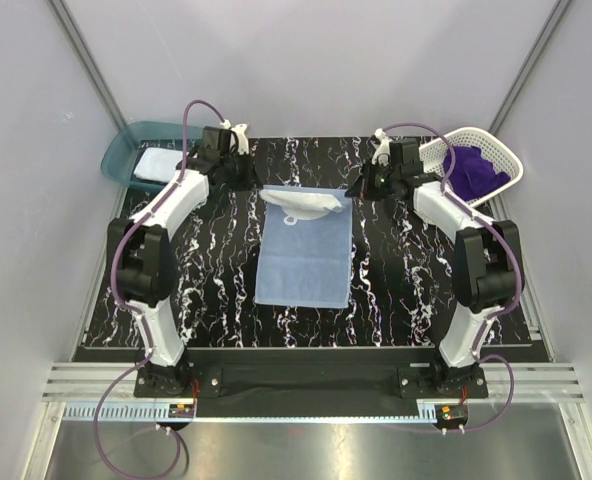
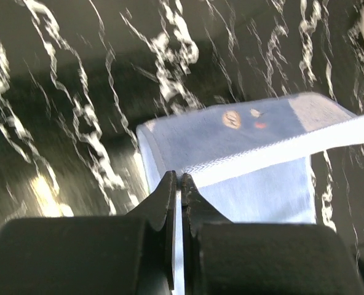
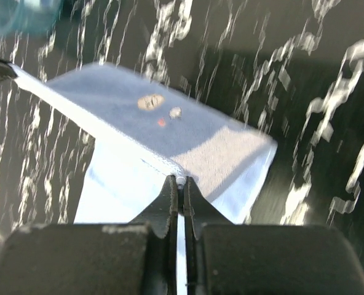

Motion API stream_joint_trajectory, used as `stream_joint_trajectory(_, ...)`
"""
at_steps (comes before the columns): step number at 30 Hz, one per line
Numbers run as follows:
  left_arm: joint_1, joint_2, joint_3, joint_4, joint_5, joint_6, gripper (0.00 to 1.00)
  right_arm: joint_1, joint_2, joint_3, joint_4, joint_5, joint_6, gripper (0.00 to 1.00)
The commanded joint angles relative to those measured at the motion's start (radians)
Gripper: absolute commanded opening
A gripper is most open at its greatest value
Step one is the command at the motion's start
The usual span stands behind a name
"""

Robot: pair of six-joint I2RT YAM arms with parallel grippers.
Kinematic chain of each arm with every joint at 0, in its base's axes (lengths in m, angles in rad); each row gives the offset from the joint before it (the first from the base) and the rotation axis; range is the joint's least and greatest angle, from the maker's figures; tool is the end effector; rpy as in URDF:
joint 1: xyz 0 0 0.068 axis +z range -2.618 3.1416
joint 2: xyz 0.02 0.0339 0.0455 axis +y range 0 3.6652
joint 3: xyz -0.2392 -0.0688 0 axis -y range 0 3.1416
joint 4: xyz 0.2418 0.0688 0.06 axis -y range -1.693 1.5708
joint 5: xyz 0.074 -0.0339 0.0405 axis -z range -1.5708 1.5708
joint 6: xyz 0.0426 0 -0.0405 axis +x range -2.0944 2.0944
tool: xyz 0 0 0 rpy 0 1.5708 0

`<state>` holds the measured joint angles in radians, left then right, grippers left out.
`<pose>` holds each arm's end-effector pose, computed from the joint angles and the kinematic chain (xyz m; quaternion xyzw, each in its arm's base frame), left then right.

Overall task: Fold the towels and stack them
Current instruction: Fold the towel

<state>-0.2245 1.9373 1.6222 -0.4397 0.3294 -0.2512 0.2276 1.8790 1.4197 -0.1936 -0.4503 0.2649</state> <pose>0.4234 -0.1108 0.2406 0.0530 0.9063 -0.2385 0.3449 0.4100 0.1140 0.2198 -0.0826 0.8756 0.2994 0.3700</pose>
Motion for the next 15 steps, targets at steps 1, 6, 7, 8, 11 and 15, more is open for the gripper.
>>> stream_joint_trajectory(1, -0.007, -0.139, -0.087, 0.092, -0.032, 0.007, 0.00, -0.001, -0.145, -0.080, -0.040, -0.005, -0.026, 0.00)
stream_joint_trajectory(6, -0.013, -0.208, -0.206, 0.036, 0.028, 0.010, 0.00, 0.015, -0.236, -0.215, -0.076, -0.034, -0.006, 0.00)
stream_joint_trajectory(7, -0.015, -0.224, -0.263, 0.039, 0.019, 0.001, 0.00, 0.021, -0.268, -0.237, -0.078, -0.034, -0.006, 0.00)
stream_joint_trajectory(8, -0.015, -0.239, -0.289, 0.041, 0.017, -0.003, 0.00, 0.022, -0.282, -0.270, -0.086, -0.027, -0.004, 0.00)
stream_joint_trajectory(11, -0.015, -0.284, -0.352, 0.029, 0.049, -0.019, 0.00, 0.033, -0.319, -0.315, -0.113, -0.027, -0.003, 0.00)
stream_joint_trajectory(15, -0.029, -0.339, -0.409, -0.019, 0.060, -0.025, 0.00, 0.067, -0.328, -0.352, -0.179, -0.007, -0.007, 0.00)
